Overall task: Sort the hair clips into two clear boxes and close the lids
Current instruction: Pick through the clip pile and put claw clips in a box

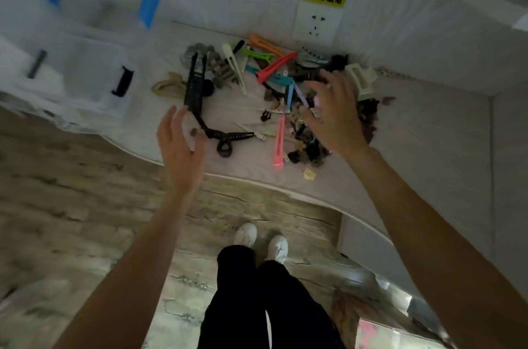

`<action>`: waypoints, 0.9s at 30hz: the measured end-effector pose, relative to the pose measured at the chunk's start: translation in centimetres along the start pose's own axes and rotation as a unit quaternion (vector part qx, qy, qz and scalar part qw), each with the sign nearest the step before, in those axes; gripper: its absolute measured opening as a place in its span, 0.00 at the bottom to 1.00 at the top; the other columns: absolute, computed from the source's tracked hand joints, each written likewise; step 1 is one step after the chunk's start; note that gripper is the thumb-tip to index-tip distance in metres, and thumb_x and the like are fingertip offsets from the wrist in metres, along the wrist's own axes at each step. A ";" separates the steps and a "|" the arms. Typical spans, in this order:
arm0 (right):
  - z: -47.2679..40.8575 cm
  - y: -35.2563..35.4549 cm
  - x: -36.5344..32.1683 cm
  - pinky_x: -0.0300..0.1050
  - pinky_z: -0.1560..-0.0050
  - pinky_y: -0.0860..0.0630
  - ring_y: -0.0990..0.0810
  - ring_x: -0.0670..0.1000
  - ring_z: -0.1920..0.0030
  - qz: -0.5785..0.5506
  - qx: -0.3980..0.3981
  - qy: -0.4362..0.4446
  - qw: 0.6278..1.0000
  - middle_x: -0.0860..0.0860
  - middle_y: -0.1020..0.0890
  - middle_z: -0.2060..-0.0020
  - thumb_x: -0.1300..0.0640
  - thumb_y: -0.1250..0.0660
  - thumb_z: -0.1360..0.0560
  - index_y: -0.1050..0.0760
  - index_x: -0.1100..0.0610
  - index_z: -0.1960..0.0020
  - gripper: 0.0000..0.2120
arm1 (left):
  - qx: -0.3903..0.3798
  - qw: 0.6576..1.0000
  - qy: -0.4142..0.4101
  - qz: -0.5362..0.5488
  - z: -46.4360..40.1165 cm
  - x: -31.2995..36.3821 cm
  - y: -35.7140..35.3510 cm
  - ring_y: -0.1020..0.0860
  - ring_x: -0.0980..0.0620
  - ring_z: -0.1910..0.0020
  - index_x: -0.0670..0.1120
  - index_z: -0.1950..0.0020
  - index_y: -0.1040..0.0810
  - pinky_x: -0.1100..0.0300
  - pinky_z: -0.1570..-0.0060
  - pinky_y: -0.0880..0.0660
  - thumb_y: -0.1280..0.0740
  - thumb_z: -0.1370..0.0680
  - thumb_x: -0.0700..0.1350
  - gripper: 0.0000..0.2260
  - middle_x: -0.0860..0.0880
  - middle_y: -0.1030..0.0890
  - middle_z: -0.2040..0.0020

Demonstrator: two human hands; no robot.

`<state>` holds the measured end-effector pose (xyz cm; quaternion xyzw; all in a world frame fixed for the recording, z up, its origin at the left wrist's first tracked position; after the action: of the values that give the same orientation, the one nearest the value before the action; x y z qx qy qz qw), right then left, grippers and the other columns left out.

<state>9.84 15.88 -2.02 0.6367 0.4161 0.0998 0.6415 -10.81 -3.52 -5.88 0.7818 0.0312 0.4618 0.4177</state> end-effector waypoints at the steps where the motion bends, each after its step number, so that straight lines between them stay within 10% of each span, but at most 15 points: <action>1: -0.1 -1.4 -2.2 0.61 0.30 0.44 0.40 0.65 0.30 0.021 -0.036 0.055 0.998 0.61 0.33 0.31 0.45 0.41 0.27 0.31 0.55 0.34 0.24 | -0.006 0.999 0.042 -0.004 -1.0 -1.3 0.2 0.37 0.43 0.31 0.43 0.30 0.34 0.50 0.34 0.35 0.43 0.23 0.52 0.24 0.40 0.37 0.28; 7: 0.2 -10.5 -9.9 0.68 0.30 0.58 0.45 0.66 0.26 0.121 -0.132 0.242 0.954 0.56 0.37 0.27 0.39 0.39 0.28 0.34 0.41 0.32 0.25 | -0.045 0.995 0.032 -0.081 -7.9 -3.7 -1.8 0.41 0.39 0.27 0.44 0.27 0.37 0.45 0.29 0.41 0.48 0.23 0.60 0.29 0.39 0.39 0.27; 21: -0.8 -7.5 -2.6 0.68 0.29 0.47 0.43 0.64 0.27 0.127 -0.112 -0.010 0.985 0.62 0.37 0.28 0.36 0.44 0.28 0.28 0.51 0.38 0.26 | -0.257 0.963 -0.067 0.039 -8.3 3.9 -9.0 0.50 0.49 0.24 0.49 0.26 0.42 0.58 0.28 0.50 0.43 0.23 0.60 0.29 0.45 0.43 0.24; 27: -3.6 -3.4 -4.6 0.57 0.33 0.36 0.34 0.61 0.33 -0.064 0.079 -0.101 0.990 0.59 0.28 0.37 0.46 0.41 0.24 0.24 0.56 0.44 0.17 | -0.184 0.974 -0.101 0.088 -11.7 3.0 -4.2 0.32 0.50 0.34 0.45 0.35 0.28 0.62 0.35 0.37 0.46 0.22 0.53 0.20 0.46 0.27 0.35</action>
<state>3.15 14.90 -2.68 0.6646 0.3953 -0.0398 0.6328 -16.45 7.82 -4.02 0.7341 -0.1654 0.4131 0.5130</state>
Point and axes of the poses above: each hand's wrist, its own z-axis away from the middle knuckle, its own y-axis out of the back of the hand, x = y × z, the point moved 3 cm from there along -z, towards the middle knuckle
